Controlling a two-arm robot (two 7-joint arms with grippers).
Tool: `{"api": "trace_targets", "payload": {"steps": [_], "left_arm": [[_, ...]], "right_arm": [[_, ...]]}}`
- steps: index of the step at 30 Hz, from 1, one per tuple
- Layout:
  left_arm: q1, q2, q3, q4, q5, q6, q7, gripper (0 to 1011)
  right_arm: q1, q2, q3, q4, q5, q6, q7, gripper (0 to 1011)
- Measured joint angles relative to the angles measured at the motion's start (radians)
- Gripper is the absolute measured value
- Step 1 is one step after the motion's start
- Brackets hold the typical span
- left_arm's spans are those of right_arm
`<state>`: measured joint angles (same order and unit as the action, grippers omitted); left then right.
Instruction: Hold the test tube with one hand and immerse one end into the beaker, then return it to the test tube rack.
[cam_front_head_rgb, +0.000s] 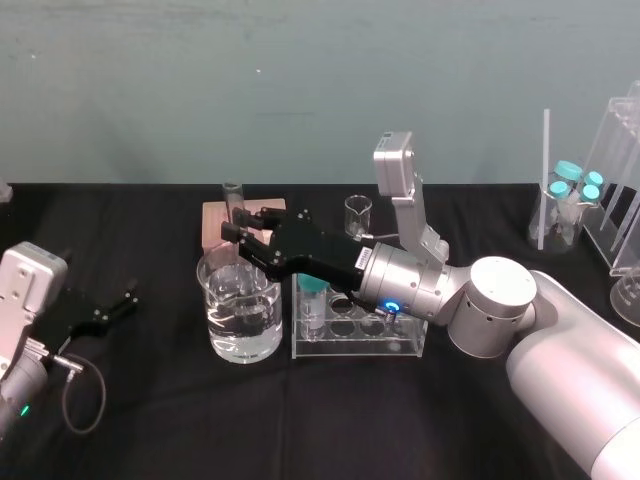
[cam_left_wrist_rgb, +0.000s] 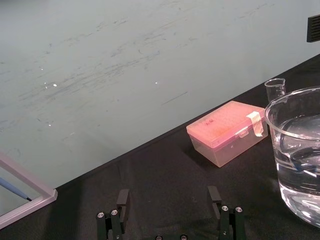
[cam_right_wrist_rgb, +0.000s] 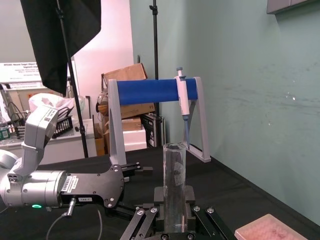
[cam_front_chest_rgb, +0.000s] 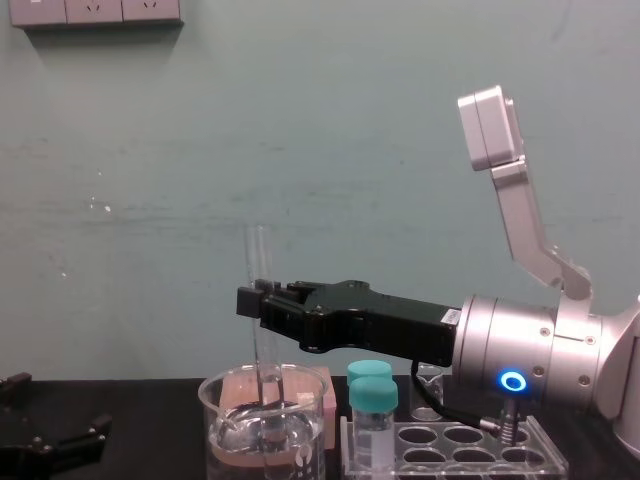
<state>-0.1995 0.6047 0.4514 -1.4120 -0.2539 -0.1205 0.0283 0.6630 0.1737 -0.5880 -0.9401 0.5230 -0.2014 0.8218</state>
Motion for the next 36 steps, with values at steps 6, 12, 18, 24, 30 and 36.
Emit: {"api": "trace_targets", "payload": {"steps": [6,12,18,24,30,36], "left_arm": [[0.0,0.0,0.0,0.0,0.0,0.0,0.0,1000],[0.0,0.0,0.0,0.0,0.0,0.0,0.0,1000],[0.0,0.0,0.0,0.0,0.0,0.0,0.0,1000],[0.0,0.0,0.0,0.0,0.0,0.0,0.0,1000],[0.0,0.0,0.0,0.0,0.0,0.0,0.0,1000],[0.0,0.0,0.0,0.0,0.0,0.0,0.0,1000]], "right_arm": [[0.002,-0.001,0.0,0.004,-0.001,0.001,0.0,225],[0.003,-0.003,0.0,0.01,-0.002,0.0,0.0,225],[0.006,-0.005,0.001,0.018,-0.003,-0.001,0.002,225],[0.007,-0.007,0.001,0.02,-0.003,-0.001,0.003,225],[0.008,-0.009,0.001,0.022,-0.003,-0.001,0.005,225],[0.007,-0.008,0.001,0.022,-0.003,0.0,0.006,225]]}}
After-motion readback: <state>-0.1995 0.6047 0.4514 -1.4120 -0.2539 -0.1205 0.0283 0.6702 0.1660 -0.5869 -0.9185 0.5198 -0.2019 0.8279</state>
